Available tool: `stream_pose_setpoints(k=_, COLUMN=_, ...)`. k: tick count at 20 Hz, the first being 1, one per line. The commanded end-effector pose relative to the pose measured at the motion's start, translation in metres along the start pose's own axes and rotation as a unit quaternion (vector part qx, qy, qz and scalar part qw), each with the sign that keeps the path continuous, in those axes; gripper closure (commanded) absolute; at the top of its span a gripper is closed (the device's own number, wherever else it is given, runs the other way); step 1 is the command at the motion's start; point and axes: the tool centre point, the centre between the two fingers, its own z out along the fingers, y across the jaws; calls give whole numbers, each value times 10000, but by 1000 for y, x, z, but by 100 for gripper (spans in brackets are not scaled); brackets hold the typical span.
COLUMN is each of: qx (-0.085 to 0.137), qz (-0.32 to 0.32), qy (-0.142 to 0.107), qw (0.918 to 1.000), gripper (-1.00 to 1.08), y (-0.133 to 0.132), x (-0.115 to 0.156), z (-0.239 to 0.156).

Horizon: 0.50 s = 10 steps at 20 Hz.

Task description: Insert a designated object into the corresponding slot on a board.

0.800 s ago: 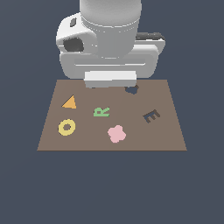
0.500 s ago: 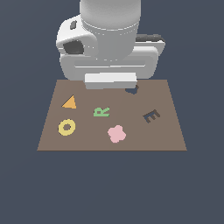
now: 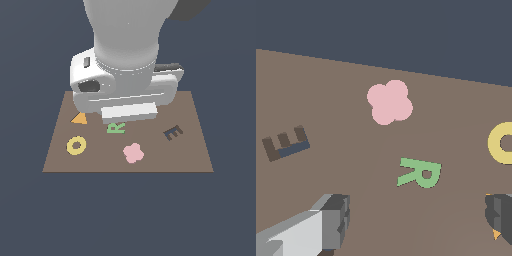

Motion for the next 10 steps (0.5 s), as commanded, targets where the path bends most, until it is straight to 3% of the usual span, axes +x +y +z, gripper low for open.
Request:
stream_pose_setpoints(k=1, qx=18, qz=-185, qy=-1, qw=9998, gripper=-92, y=0, x=10, z=11)
stream_pose_setpoints(k=10, qx=79, qz=-931, qy=-1, qw=9956, gripper=-92, y=-5, x=52, z=56)
